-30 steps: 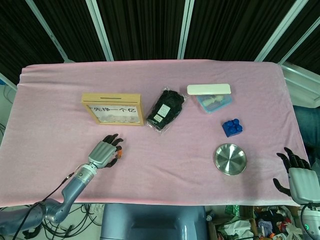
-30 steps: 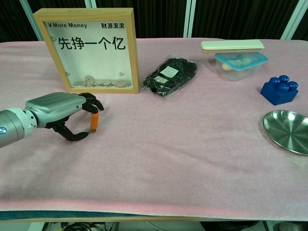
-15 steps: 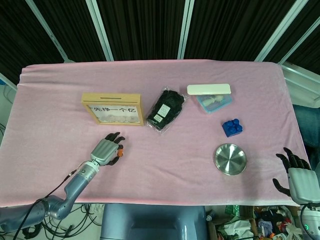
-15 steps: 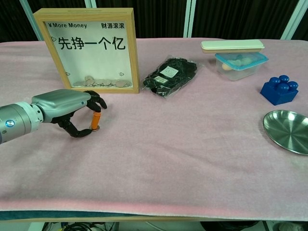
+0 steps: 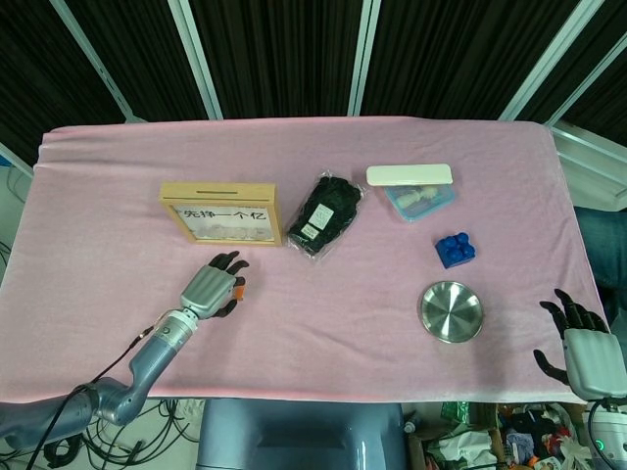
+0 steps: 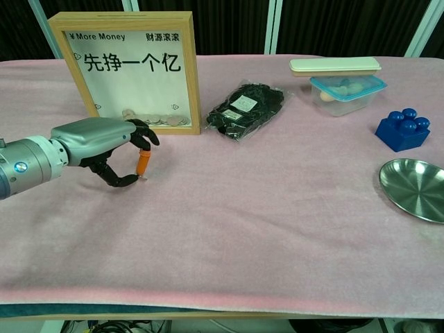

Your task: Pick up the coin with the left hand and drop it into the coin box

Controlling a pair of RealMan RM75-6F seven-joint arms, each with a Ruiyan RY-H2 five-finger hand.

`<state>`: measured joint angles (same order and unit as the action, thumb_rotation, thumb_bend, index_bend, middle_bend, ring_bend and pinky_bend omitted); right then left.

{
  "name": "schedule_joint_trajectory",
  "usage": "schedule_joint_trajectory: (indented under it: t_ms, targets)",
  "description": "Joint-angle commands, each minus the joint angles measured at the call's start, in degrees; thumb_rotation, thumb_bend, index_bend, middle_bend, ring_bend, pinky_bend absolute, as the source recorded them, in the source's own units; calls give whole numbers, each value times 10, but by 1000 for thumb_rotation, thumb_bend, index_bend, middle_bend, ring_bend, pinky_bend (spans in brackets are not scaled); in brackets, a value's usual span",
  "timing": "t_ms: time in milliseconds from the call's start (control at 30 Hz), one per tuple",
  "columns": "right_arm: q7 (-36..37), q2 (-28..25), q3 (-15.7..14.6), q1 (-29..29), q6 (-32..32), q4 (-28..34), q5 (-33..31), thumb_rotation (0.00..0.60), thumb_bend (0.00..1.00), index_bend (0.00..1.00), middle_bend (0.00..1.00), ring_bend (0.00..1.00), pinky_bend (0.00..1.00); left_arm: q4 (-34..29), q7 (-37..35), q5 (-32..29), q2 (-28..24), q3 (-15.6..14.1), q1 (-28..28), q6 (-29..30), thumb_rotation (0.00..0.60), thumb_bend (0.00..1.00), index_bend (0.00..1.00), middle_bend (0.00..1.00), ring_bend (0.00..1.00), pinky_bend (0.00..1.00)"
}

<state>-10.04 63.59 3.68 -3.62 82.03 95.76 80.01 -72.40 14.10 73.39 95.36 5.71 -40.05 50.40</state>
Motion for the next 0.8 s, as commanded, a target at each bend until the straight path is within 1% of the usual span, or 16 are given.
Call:
schedule_joint_trajectory:
  t_ms: [33, 300, 567, 700, 800]
  targets:
    - [0, 0, 0, 0, 0, 0, 0, 600, 200, 223, 62, 163, 200, 6, 1, -4, 3, 3, -5, -5, 600, 398, 582, 167, 5, 105]
    - [0, -1, 0, 0, 0, 0, 0, 600, 199, 223, 62, 163, 200, 30, 8, -18, 17, 12, -17, -16, 600, 398, 582, 167, 5, 105]
    - [1, -1, 0, 0, 0, 0, 0, 600, 199, 223, 62, 163, 200, 34, 5, -23, 19, 9, -15, -16, 600, 398, 590, 167, 5, 105]
    - [2, -1, 0, 0, 0, 0, 1, 600, 200, 224, 62, 163, 200, 26, 1, -27, 14, 9, -14, -17, 600, 398, 605, 170, 5, 105]
    - [3, 0, -1, 0, 0, 0, 3, 600, 199, 224, 62, 163, 200, 3, -6, -28, 2, 12, -13, -15, 600, 398, 610, 172, 5, 105]
